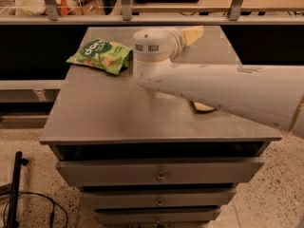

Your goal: Pick water bottle

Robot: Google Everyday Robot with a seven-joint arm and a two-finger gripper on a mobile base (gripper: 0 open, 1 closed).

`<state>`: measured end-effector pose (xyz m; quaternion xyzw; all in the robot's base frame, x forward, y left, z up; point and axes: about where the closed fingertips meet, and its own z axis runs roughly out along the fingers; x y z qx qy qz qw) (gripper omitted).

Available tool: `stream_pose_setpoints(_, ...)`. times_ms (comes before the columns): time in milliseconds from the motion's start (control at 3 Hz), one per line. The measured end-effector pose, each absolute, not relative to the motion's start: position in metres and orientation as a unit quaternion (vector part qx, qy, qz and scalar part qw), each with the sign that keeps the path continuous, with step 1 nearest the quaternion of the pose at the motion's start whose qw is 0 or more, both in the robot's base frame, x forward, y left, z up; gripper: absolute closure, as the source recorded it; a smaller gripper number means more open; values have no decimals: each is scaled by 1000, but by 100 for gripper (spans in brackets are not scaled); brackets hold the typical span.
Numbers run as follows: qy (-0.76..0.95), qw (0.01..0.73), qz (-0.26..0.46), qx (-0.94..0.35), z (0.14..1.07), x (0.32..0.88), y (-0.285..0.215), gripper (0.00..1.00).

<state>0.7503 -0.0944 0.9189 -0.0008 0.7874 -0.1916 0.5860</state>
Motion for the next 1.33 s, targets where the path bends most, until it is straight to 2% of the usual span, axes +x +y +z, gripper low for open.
stream_pose_setpoints(1333, 794, 572, -193, 66, 896, 790, -82, 0)
